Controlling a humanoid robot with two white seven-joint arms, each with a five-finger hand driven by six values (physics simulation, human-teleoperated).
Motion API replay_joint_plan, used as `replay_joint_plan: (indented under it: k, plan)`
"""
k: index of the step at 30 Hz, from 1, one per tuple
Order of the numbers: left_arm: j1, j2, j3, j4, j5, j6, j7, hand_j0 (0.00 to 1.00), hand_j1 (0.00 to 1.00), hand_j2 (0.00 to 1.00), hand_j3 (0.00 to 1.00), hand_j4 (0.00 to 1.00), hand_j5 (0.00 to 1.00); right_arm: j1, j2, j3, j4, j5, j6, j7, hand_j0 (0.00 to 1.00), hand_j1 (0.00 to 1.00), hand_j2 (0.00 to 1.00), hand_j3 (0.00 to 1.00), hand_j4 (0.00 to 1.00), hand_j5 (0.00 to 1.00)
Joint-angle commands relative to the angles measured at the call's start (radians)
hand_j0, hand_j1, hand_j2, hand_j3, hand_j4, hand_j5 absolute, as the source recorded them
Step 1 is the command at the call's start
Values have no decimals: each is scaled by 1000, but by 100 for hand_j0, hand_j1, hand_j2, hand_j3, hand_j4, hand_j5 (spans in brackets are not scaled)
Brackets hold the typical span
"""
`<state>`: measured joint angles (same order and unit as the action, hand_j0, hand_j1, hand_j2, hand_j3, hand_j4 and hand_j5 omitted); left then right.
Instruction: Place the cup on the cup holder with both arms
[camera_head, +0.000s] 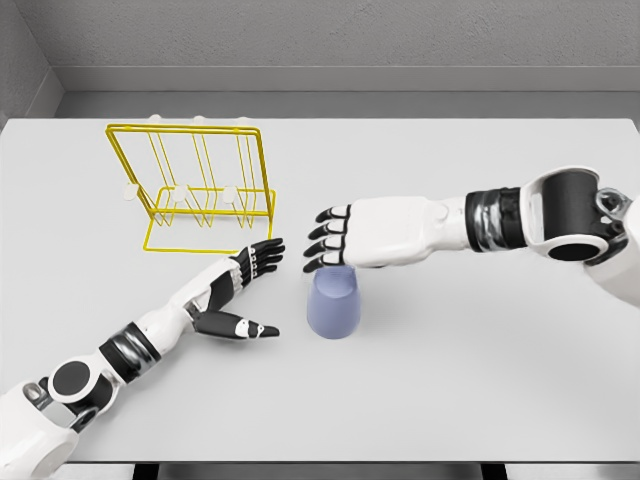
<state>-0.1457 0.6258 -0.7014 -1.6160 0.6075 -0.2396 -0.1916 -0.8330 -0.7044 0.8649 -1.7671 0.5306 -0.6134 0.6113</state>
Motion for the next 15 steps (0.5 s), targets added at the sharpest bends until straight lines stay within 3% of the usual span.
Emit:
replay_joint_plan:
  k: [1,2,4,6,8,12,13,14,15]
  plan:
    - [0,0,0,-1,3,0,0,100,100,100,100,100,100,0,-14,-56,0,-9,3,0,100,100,100,100,100,100]
    - [0,0,-3,-4,3,0,0,100,100,100,100,100,100,0,-56,-110,0,-142,3,0,100,100,100,100,100,100]
    - [0,0,-6,-13,3,0,0,100,100,100,100,100,100,32,-125,-205,1,-237,3,0,100,100,100,100,100,100]
    - [2,-3,-9,-34,1,2,0,100,100,100,100,100,100,150,-165,-366,1,-310,3,0,100,100,100,100,100,100]
    - [2,-6,-13,-50,1,5,0,100,100,100,100,100,100,282,-165,-555,1,-346,3,0,100,100,100,100,100,100]
    - [-3,-12,-32,-73,1,8,1,100,100,100,100,100,100,396,-158,-649,5,-480,3,0,100,100,100,100,100,100]
    - [-5,-15,-35,-73,0,8,1,100,100,100,100,100,100,431,-150,-727,9,-480,3,0,100,100,100,100,100,100]
    - [-6,-21,-38,-71,0,10,1,100,100,100,100,100,100,492,-110,-784,9,-465,3,0,100,100,100,100,100,100]
    - [-8,-29,-40,-70,0,10,1,100,100,100,100,100,100,503,-70,-790,15,-463,3,0,100,100,100,100,100,100]
